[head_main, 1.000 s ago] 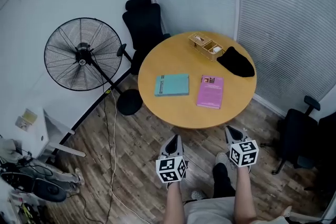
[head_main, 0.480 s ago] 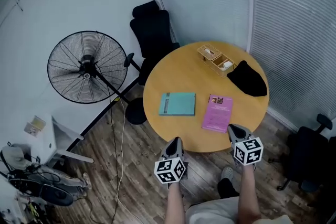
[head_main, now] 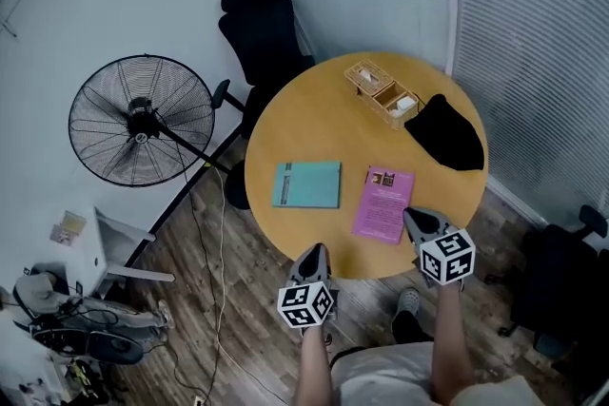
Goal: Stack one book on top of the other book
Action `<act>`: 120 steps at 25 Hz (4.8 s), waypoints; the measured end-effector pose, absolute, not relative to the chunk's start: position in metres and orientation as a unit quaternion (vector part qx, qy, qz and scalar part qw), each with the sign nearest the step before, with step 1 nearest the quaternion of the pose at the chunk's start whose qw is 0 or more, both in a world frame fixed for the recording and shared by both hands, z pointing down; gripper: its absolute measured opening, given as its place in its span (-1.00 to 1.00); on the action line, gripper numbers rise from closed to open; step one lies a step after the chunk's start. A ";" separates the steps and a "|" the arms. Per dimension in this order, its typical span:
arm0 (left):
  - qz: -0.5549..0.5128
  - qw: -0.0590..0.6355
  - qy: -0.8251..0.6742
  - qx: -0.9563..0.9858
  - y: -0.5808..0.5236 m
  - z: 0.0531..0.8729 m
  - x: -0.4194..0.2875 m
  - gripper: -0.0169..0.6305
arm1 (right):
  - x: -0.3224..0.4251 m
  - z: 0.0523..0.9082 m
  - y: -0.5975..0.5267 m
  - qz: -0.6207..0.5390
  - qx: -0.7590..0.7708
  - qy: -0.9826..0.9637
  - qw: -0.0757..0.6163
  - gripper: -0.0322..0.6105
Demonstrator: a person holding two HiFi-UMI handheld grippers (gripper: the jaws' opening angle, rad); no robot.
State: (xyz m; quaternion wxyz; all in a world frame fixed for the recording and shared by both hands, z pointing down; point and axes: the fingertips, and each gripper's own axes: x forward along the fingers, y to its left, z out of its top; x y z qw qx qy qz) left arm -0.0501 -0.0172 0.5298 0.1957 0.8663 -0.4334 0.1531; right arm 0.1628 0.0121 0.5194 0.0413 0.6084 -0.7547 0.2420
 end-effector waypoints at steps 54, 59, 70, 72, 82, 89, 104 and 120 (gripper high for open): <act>0.334 0.316 -0.265 0.848 -0.127 0.765 0.085 -0.39 | 0.204 0.759 -0.035 0.485 0.651 -0.580 0.066 -0.38; 0.342 0.337 -0.256 0.839 -0.125 0.774 0.089 -0.34 | 0.198 0.769 -0.035 0.502 0.650 -0.566 0.068 -0.28; 0.342 0.371 -0.222 0.834 -0.128 0.776 0.095 -0.43 | 0.190 0.778 -0.043 0.491 0.668 -0.550 0.098 -0.30; 0.338 0.368 -0.225 0.837 -0.131 0.772 0.096 -0.43 | 0.193 0.772 -0.049 0.483 0.675 -0.550 0.097 -0.31; 0.306 0.370 -0.253 0.840 -0.162 0.740 0.085 -0.45 | 0.200 0.737 -0.104 0.432 0.683 -0.579 0.104 -0.33; 0.264 0.398 -0.306 0.824 -0.189 0.726 0.058 -0.45 | 0.184 0.715 -0.156 0.396 0.660 -0.626 0.124 -0.35; 0.178 0.430 -0.473 0.748 -0.234 0.707 -0.008 -0.45 | 0.120 0.693 -0.257 0.342 0.518 -0.764 0.179 -0.37; 0.098 0.476 -0.608 0.628 -0.219 0.708 -0.098 -0.45 | -0.007 0.698 -0.314 0.269 0.310 -0.870 0.274 -0.34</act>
